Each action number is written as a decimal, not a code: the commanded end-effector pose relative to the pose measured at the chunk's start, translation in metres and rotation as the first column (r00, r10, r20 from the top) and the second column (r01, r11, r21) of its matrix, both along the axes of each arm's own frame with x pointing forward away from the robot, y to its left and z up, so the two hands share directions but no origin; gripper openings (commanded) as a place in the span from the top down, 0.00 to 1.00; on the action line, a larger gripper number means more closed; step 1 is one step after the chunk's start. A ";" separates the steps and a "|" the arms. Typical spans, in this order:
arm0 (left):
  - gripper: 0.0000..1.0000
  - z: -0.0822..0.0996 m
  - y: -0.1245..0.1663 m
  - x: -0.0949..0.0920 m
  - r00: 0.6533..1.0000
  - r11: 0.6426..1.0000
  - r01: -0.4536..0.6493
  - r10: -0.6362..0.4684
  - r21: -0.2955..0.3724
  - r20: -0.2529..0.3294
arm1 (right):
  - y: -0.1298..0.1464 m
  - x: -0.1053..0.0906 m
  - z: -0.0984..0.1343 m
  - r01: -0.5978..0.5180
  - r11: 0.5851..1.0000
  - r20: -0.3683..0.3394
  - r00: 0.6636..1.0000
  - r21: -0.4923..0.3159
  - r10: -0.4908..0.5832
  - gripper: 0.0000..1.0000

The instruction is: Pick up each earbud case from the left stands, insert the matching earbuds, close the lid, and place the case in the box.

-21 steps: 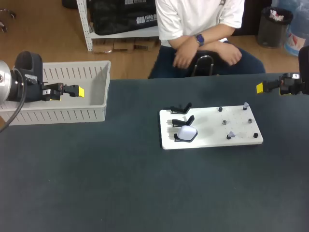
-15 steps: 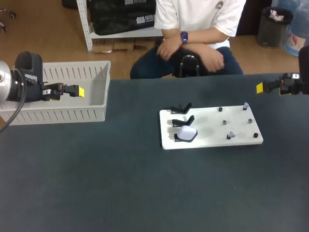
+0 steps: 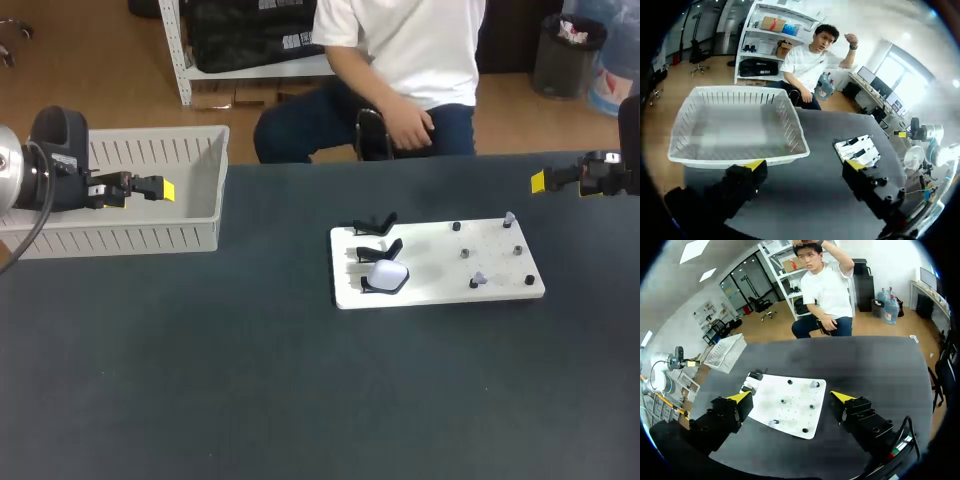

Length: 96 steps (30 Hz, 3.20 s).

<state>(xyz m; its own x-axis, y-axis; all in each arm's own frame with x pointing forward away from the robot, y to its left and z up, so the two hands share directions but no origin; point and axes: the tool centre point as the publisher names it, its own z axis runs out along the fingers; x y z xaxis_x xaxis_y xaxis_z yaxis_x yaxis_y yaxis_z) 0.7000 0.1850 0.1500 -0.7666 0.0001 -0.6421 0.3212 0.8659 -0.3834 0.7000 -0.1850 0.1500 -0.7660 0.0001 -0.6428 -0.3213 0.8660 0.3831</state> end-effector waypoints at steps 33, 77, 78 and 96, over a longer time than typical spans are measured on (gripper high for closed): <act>0.00 0.031 -0.052 -0.023 0.060 0.255 0.900 -0.877 0.354 0.478 | 0.000 0.000 0.000 0.000 1.000 0.000 1.000 0.000 0.000 0.00; 0.00 -0.055 -0.174 -0.040 0.448 0.553 0.804 -0.805 0.218 0.388 | 0.000 0.000 0.000 0.000 1.000 0.000 1.000 0.000 0.000 0.00; 0.00 -0.055 -0.174 -0.040 0.448 0.553 0.804 -0.805 0.218 0.388 | 0.000 0.000 0.000 0.000 1.000 0.000 1.000 0.000 0.000 0.00; 0.00 -0.062 -0.184 -0.039 0.441 0.539 0.817 -0.813 0.206 0.380 | 0.000 0.000 0.000 0.000 1.000 0.000 1.000 0.000 0.000 0.00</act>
